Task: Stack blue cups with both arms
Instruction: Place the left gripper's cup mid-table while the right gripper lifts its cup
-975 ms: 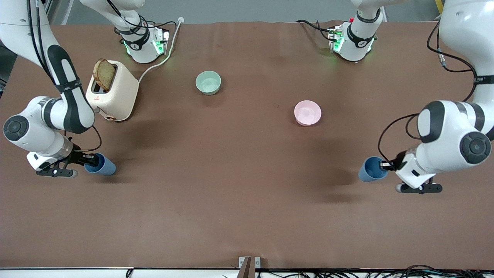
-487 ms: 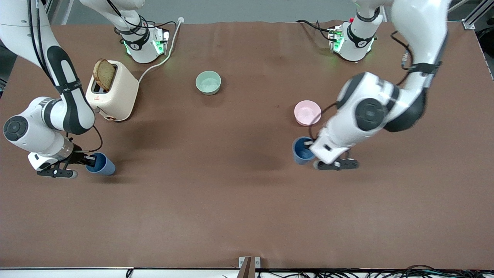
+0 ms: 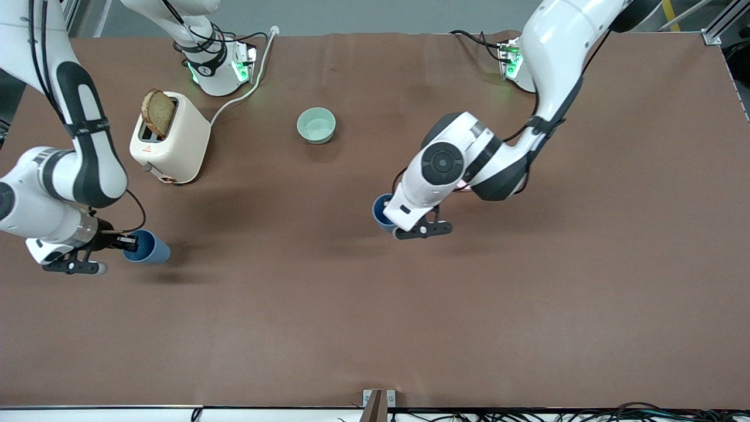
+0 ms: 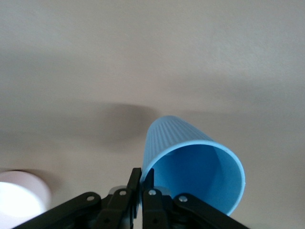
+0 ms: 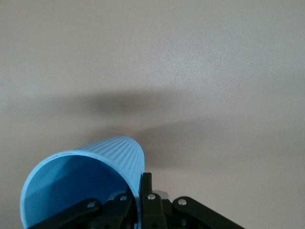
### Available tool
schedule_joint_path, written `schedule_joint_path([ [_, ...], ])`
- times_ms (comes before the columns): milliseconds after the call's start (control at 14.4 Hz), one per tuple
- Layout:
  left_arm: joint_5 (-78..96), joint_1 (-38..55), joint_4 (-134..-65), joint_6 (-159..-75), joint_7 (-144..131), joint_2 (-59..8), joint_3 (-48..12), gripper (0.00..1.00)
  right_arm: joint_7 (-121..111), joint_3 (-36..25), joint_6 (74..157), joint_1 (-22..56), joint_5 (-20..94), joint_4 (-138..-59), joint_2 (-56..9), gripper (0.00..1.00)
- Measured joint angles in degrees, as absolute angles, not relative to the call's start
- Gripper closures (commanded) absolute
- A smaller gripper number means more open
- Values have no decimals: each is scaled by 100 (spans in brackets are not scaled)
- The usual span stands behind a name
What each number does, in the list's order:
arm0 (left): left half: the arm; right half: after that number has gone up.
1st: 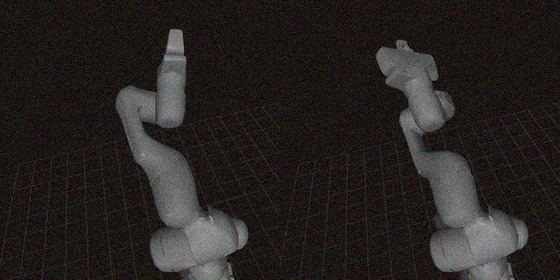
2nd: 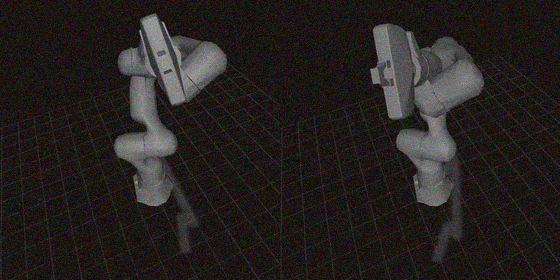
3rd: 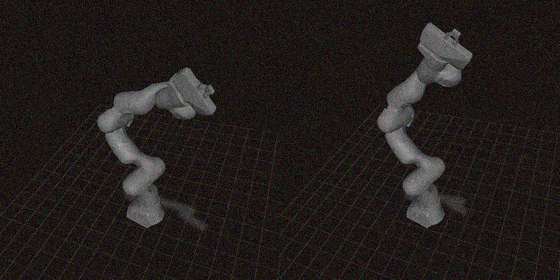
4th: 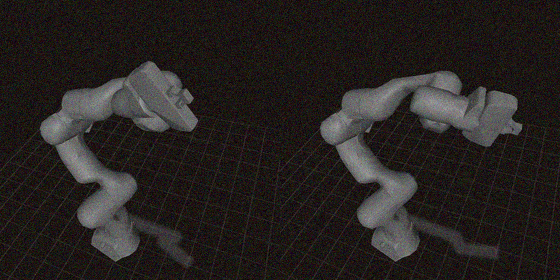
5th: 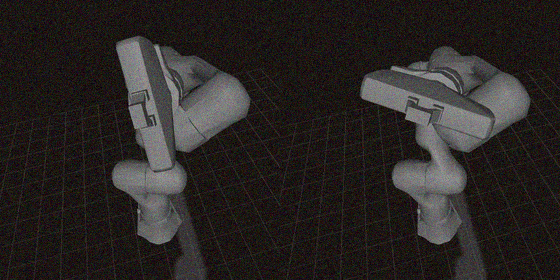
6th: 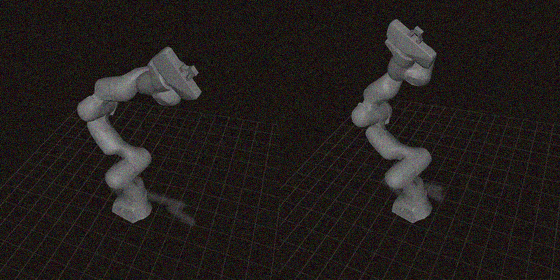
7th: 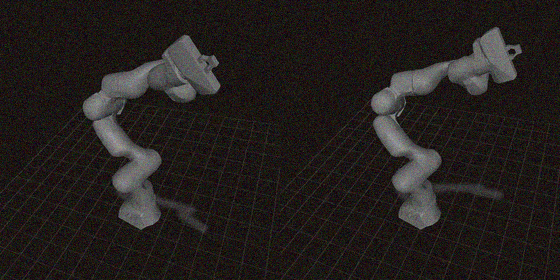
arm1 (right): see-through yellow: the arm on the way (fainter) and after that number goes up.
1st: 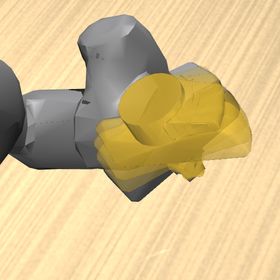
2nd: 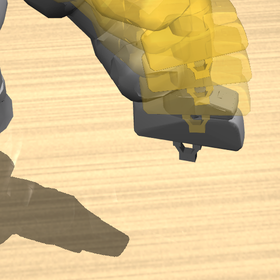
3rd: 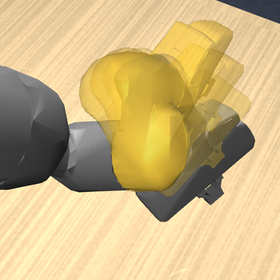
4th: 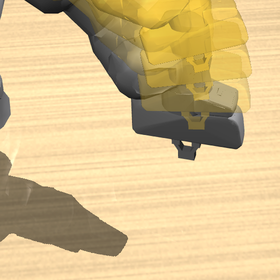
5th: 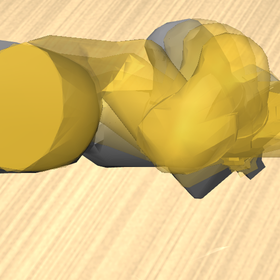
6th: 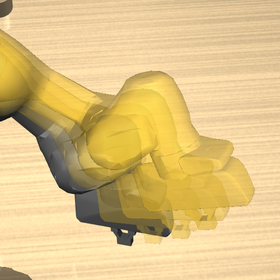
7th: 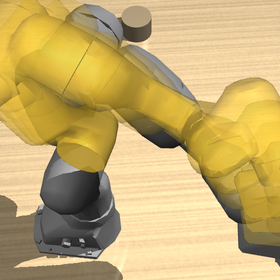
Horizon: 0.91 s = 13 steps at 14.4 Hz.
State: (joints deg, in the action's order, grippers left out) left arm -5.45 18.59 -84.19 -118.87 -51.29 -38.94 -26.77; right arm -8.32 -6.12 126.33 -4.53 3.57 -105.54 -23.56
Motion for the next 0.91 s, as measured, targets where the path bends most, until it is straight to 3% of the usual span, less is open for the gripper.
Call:
schedule_joint_path([
  [418, -549, 2205, -8368, -12336, -5538, -4379, -2631, 95, -732, -561, 10555, -158, 1048, -9700, -1420, 99],
  [487, -552, 2238, -8365, -12374, -5582, -4407, -2610, 83, -521, -555, 10318, -54, 1091, -9670, -1192, 99],
  [557, -556, 2256, -8361, -12389, -5609, -4420, -2590, 52, -202, -546, 10130, 99, 1107, -9659, -963, 99],
  [627, -559, 2256, -8355, -12393, -5614, -4424, -2585, 1, 152, -532, 9993, 287, 1112, -9659, -748, 99],
  [905, -587, 2239, -8222, -12393, -5627, -4395, -2567, 0, 1625, -240, 9656, 1058, 1120, -9670, -133, 99],
])
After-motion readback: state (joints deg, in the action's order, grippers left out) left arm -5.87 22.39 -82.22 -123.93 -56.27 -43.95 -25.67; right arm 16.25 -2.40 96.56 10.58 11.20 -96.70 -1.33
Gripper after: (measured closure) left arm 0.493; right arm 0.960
